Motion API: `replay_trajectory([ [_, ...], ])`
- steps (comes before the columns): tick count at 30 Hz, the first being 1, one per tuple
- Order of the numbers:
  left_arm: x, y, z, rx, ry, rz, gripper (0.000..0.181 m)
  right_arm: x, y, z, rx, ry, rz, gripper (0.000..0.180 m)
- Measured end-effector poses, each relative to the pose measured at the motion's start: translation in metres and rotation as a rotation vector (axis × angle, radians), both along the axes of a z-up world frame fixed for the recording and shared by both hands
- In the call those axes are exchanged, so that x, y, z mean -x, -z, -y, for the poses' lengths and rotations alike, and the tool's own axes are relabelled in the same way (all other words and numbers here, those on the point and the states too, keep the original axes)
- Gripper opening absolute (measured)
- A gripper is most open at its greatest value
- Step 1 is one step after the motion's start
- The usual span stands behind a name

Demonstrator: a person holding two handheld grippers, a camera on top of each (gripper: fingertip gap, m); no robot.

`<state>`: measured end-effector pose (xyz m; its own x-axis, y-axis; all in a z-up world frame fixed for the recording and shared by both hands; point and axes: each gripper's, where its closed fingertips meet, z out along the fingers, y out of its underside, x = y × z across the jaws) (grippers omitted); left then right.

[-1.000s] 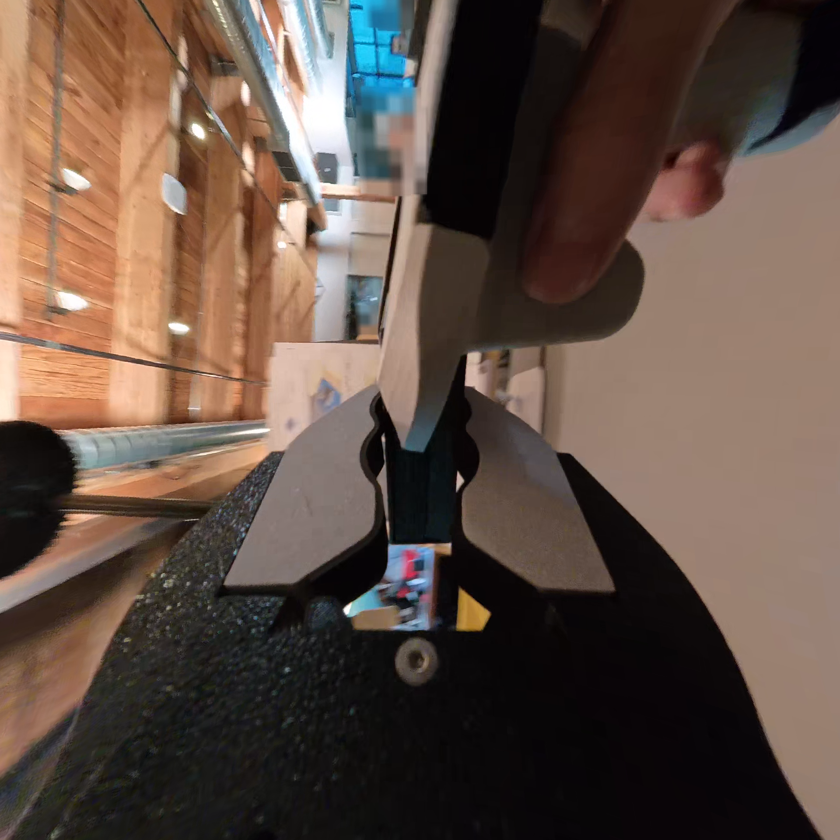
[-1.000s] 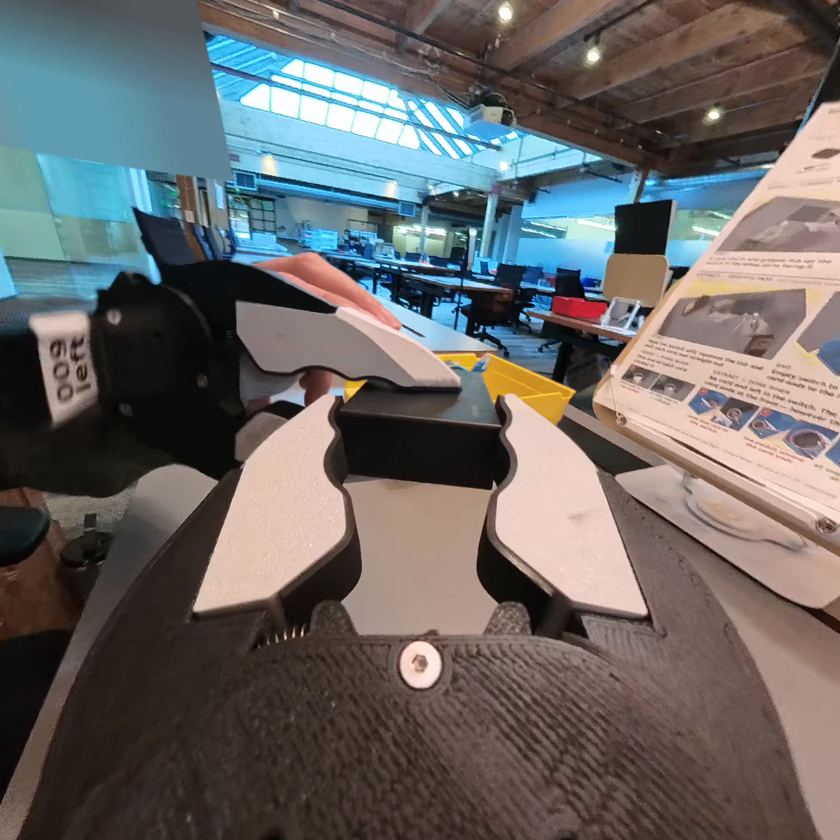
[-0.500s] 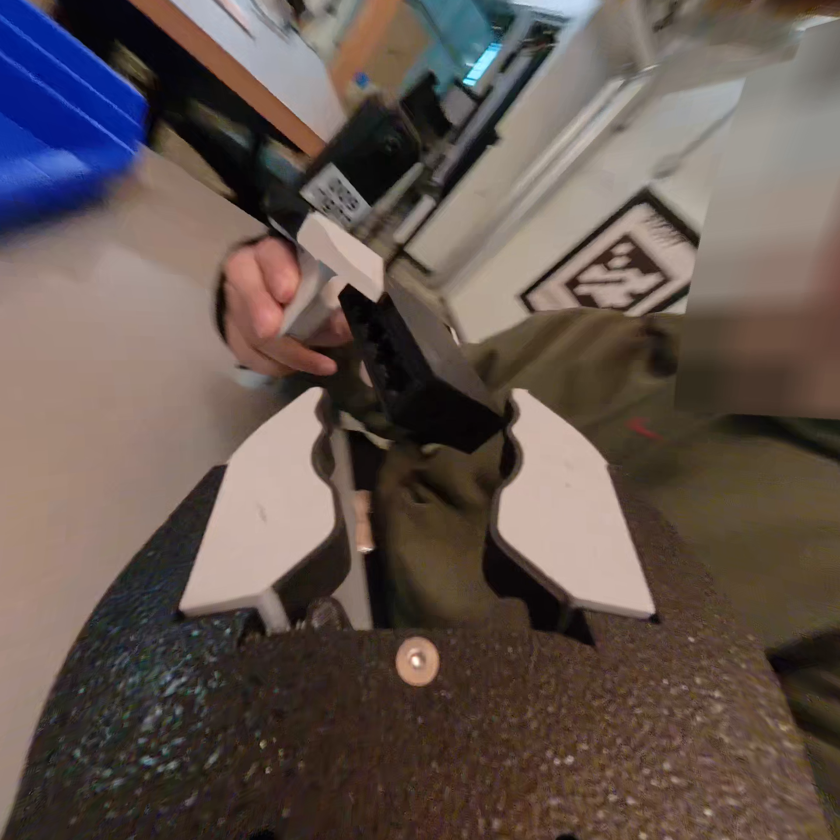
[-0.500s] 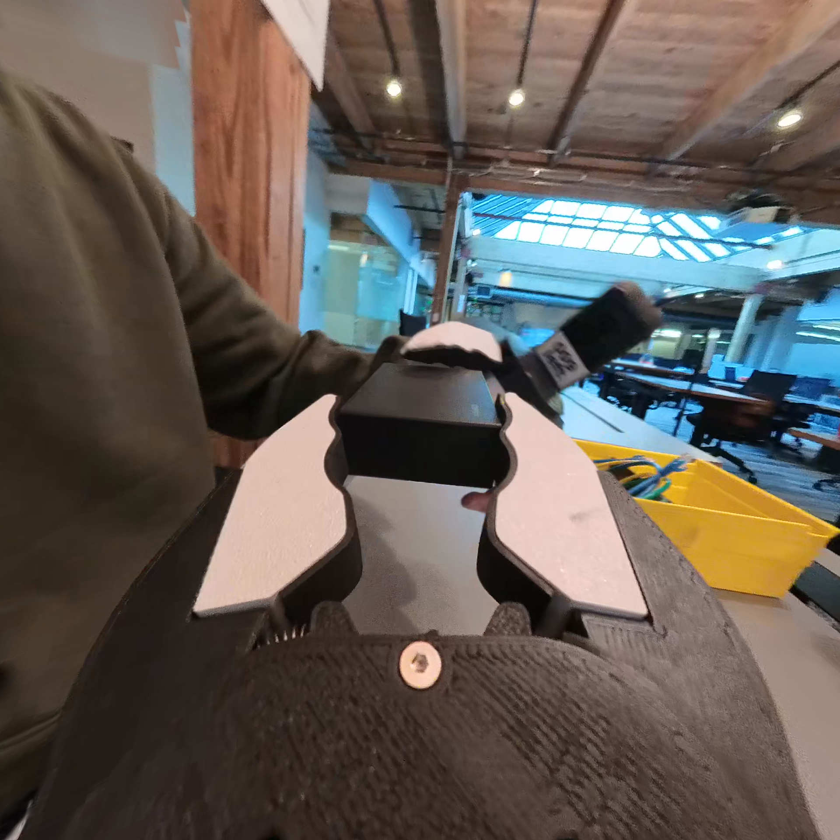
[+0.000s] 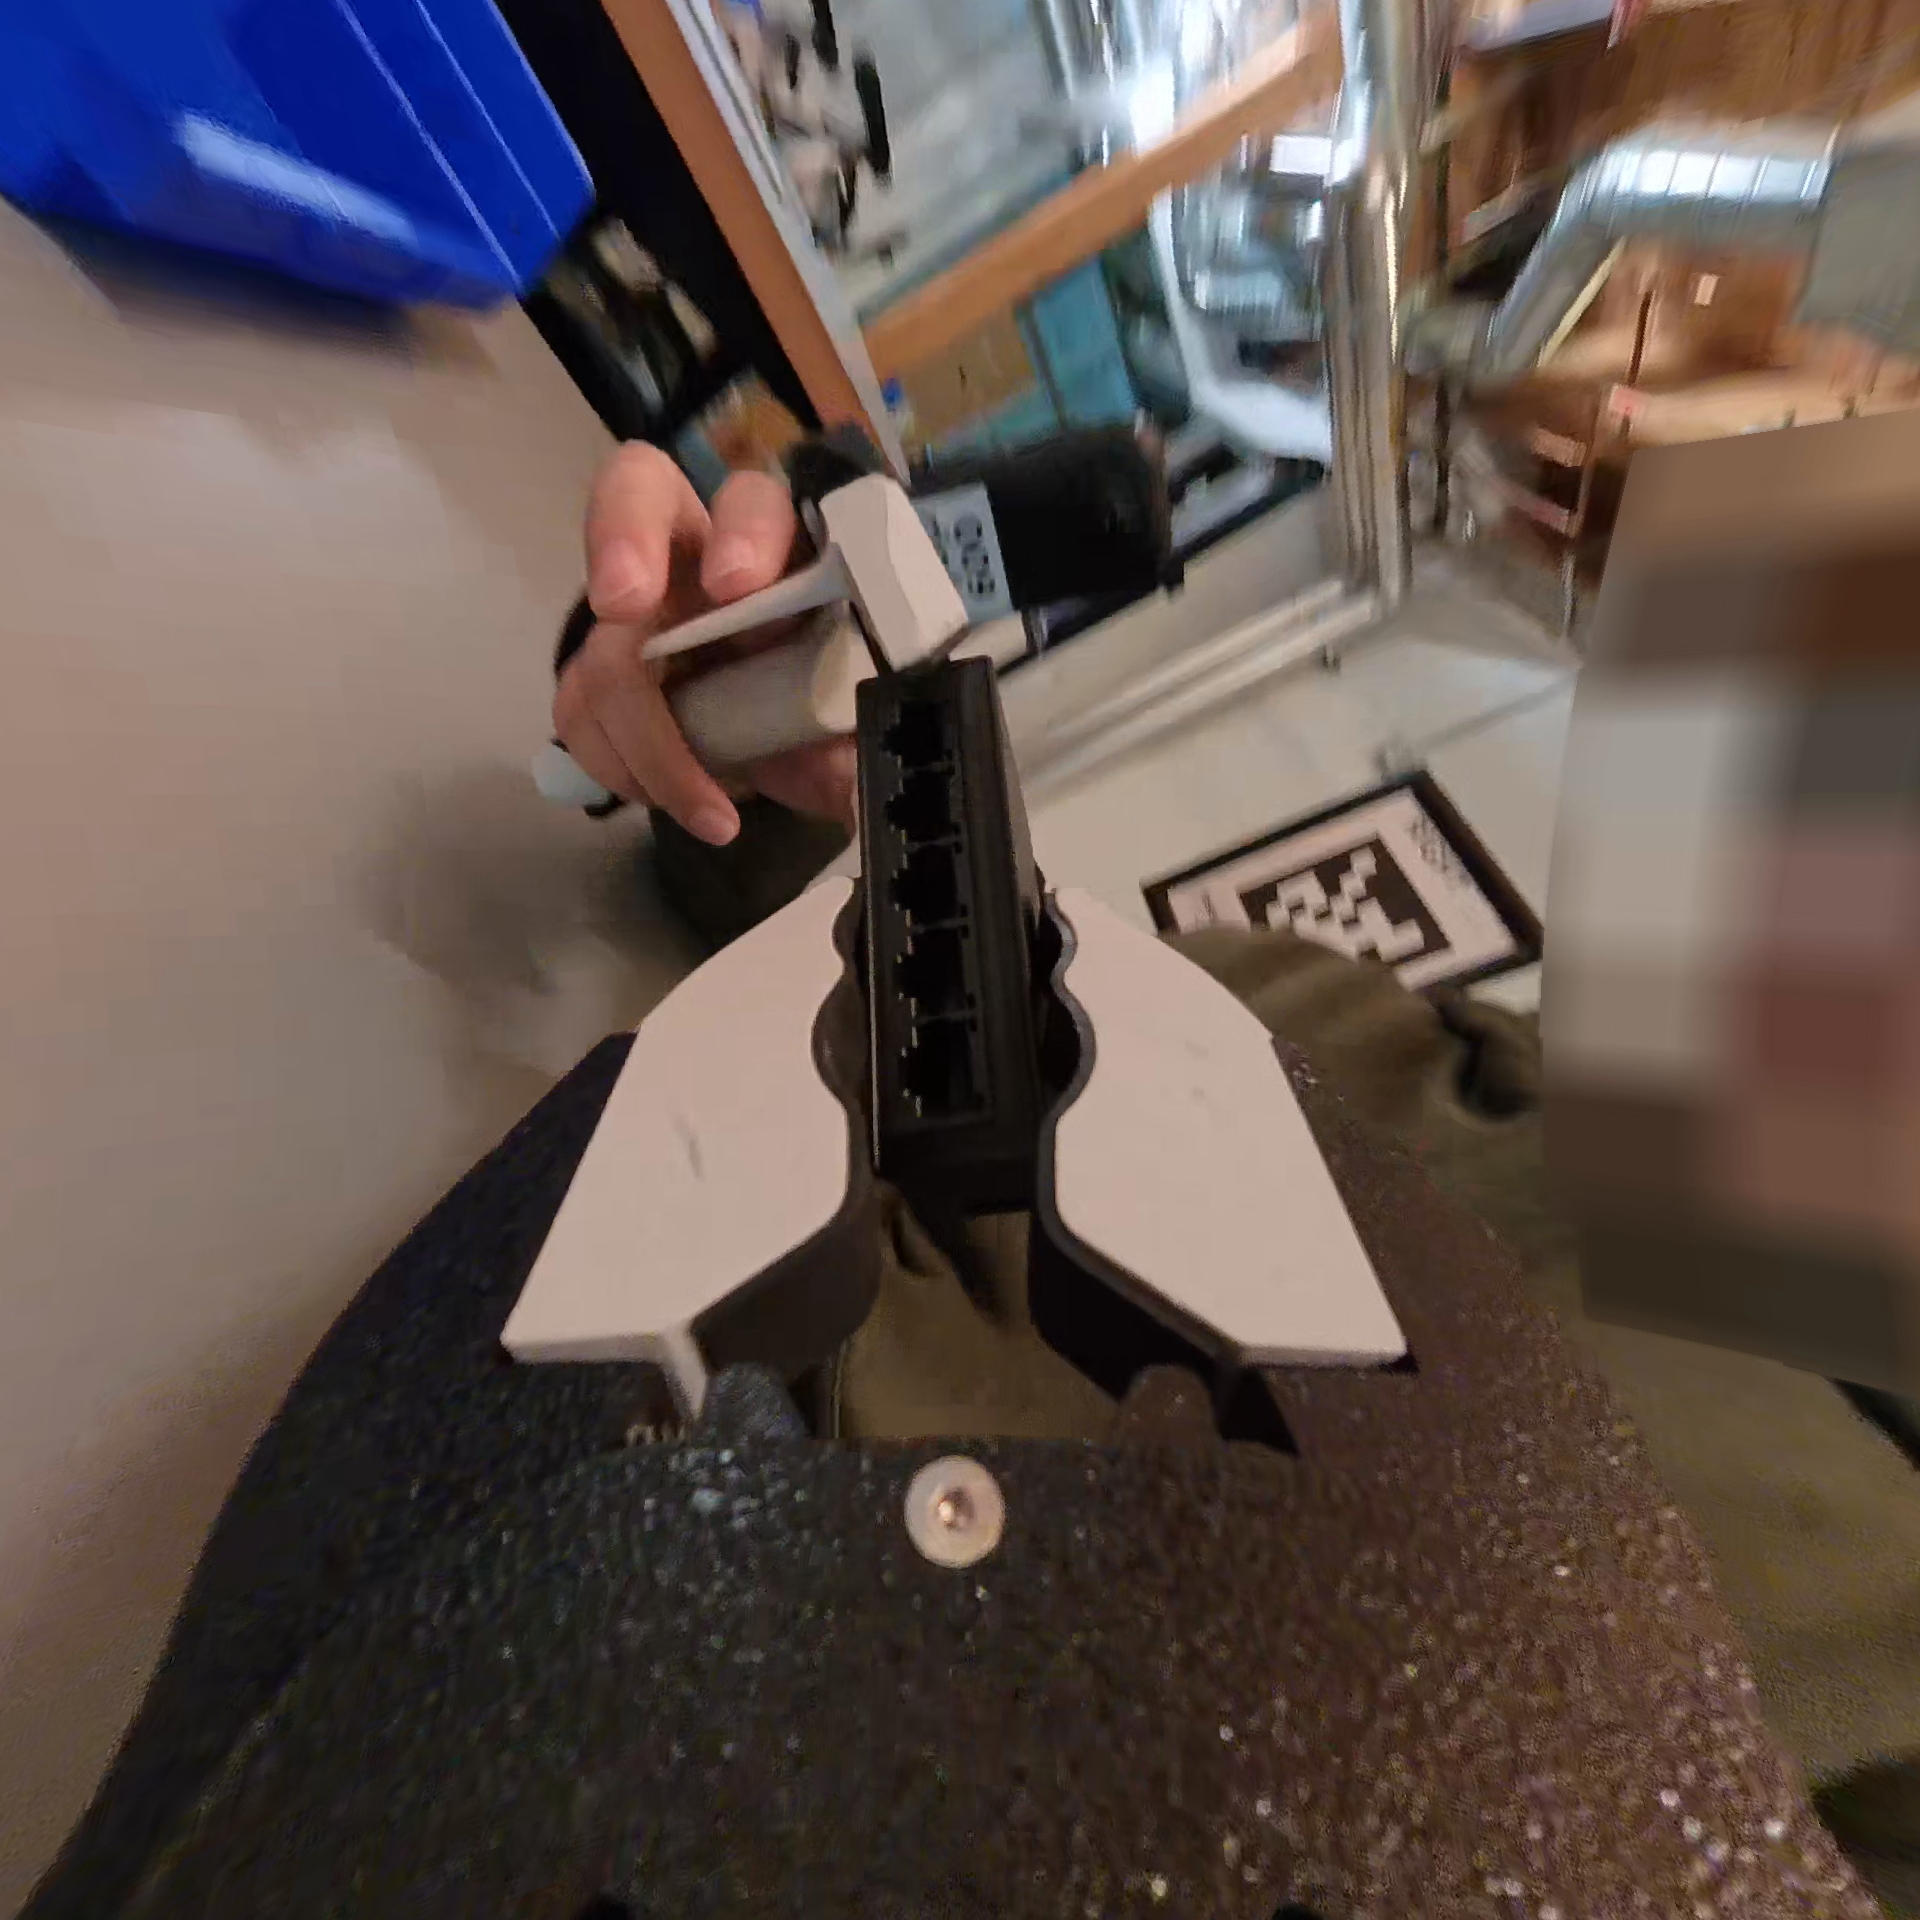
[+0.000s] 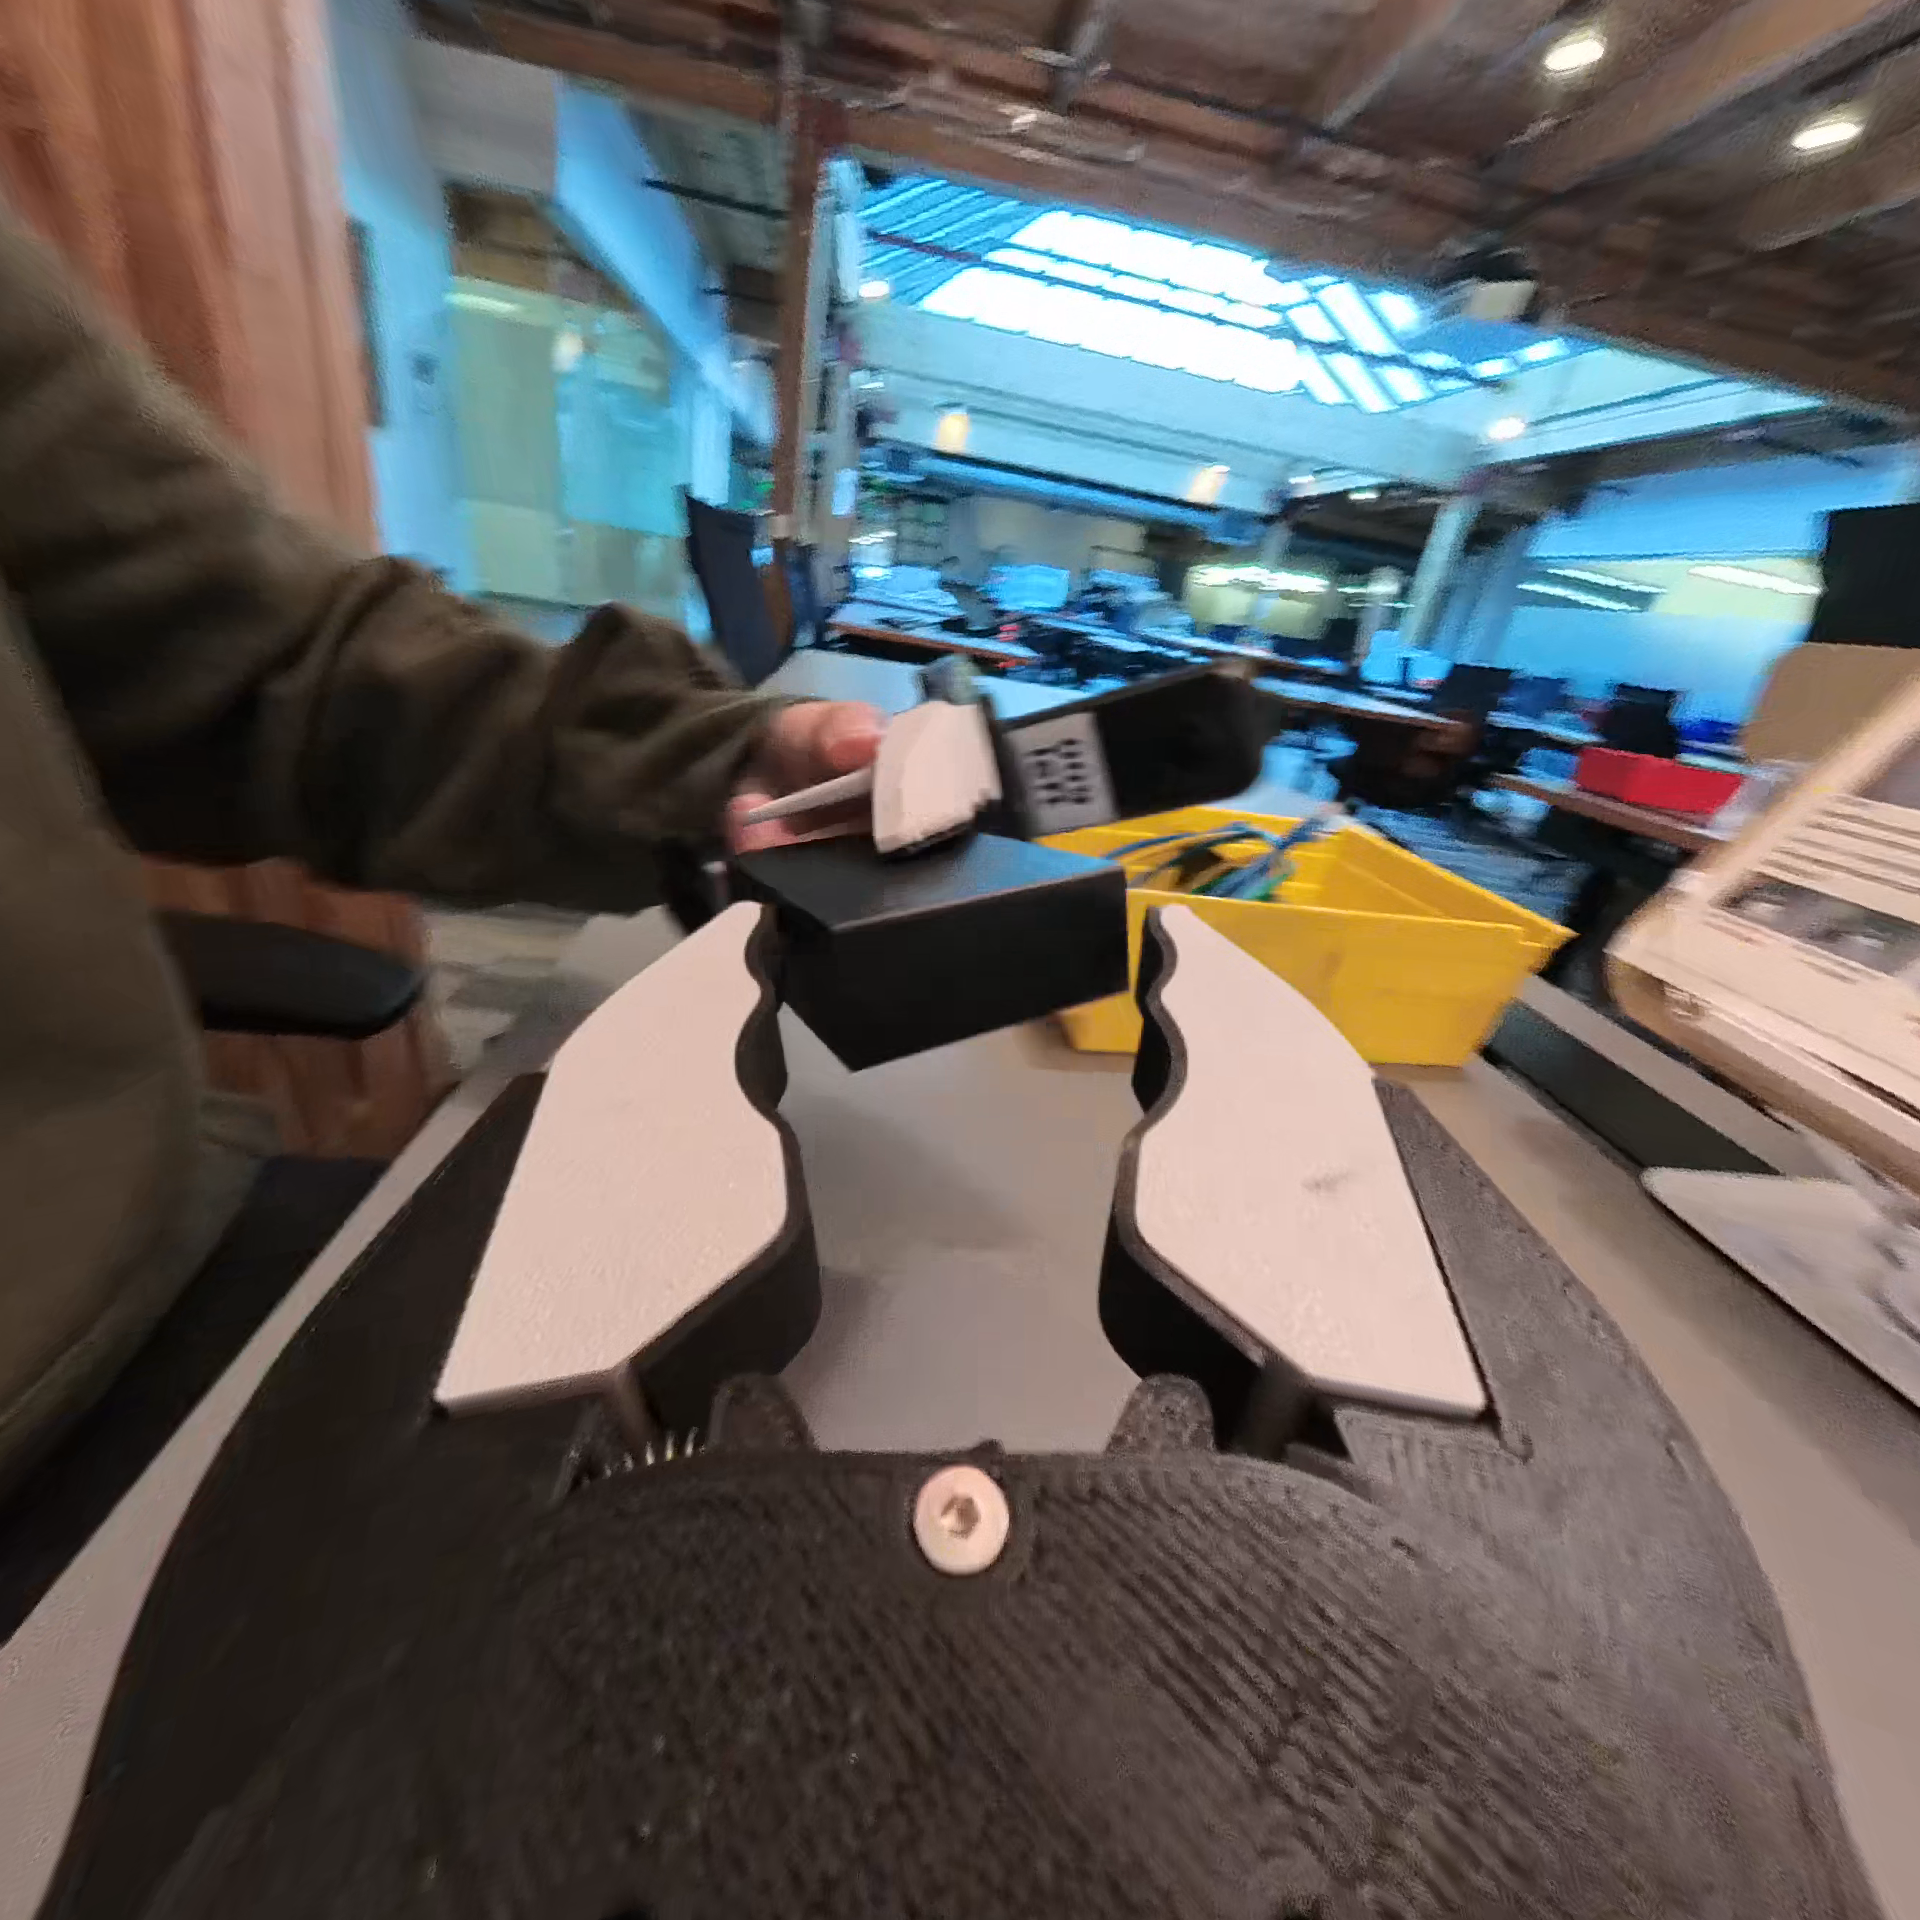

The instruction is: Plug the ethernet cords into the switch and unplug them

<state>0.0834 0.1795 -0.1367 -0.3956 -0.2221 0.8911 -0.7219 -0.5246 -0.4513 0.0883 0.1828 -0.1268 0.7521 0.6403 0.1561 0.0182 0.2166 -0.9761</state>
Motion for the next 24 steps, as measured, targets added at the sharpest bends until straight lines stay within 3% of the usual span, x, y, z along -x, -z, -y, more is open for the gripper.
replay_trajectory([
  [4,-0.026,-0.004,-0.046,0.117,-0.407,-0.013,0.029,-0.016,-0.004,-0.020,-0.017,0.212,-0.015,0.092],
  [8,-0.036,-0.003,-0.055,0.244,-0.577,-0.027,0.029,-0.013,0.005,-0.038,-0.045,0.386,0.170,0.107],
  [11,-0.038,-0.003,-0.041,0.296,-0.577,-0.035,0.029,-0.018,0.014,-0.045,-0.033,0.476,0.237,0.111],
  [13,-0.039,0.001,-0.030,0.235,-0.579,-0.038,0.029,-0.018,0.013,-0.045,-0.033,0.469,0.193,0.117],
  [16,-0.039,-0.002,-0.030,0.192,-0.614,-0.019,0.030,-0.016,0.012,-0.042,-0.036,0.437,0.182,0.107],
  [22,-0.028,-0.003,-0.015,0.052,-0.452,0.013,0.039,-0.007,0.003,-0.028,0.002,0.206,0.026,0.106],
  [24,-0.024,-0.002,-0.017,0.032,-0.396,-0.008,0.060,-0.005,-0.004,-0.021,0.008,0.105,-0.076,0.105],
])
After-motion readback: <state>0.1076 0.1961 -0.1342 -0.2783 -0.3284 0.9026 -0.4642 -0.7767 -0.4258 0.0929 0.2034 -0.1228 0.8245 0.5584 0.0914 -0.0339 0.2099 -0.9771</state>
